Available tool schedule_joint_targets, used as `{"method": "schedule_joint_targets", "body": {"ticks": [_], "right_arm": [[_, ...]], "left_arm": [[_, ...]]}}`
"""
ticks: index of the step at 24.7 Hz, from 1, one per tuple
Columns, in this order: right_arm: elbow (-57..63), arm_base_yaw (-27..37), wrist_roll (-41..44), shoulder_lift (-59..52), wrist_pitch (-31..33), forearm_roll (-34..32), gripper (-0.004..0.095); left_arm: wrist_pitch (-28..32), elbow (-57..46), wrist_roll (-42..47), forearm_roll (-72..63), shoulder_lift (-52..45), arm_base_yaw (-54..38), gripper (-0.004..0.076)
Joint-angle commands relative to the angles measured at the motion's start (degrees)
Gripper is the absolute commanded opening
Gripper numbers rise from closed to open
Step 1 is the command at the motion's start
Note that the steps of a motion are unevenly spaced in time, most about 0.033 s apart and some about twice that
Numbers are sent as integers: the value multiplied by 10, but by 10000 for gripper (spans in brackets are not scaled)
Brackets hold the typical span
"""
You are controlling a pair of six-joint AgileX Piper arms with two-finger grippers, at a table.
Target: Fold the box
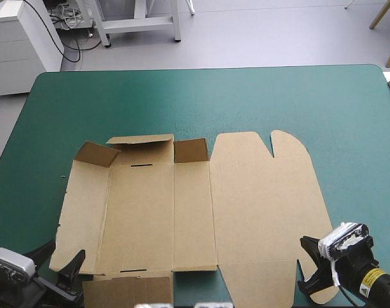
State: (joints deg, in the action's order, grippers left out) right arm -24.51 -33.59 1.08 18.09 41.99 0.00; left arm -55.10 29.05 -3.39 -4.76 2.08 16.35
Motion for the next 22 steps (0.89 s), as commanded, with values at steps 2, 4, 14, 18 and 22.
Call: {"method": "schedule_joint_targets", "body": {"ticks": [2, 4, 14, 18, 22], "right_arm": [[-16, 3, -3, 4, -41, 3, -20], [-16, 3, -3, 4, -41, 4, -20], [-16, 3, -3, 4, -41, 4, -20], [-16, 3, -3, 4, -41, 4, -20], [-16, 3, -3, 4, -41, 4, -20]], "left_arm": [[59, 27, 38, -4, 47, 3, 470], [49, 44, 34, -4, 93, 3, 470], [-55, 145, 39, -4, 331, 3, 469], [-74, 189, 44, -4, 421, 3, 469], [-122, 240, 63, 20, 524, 2, 460]]}}
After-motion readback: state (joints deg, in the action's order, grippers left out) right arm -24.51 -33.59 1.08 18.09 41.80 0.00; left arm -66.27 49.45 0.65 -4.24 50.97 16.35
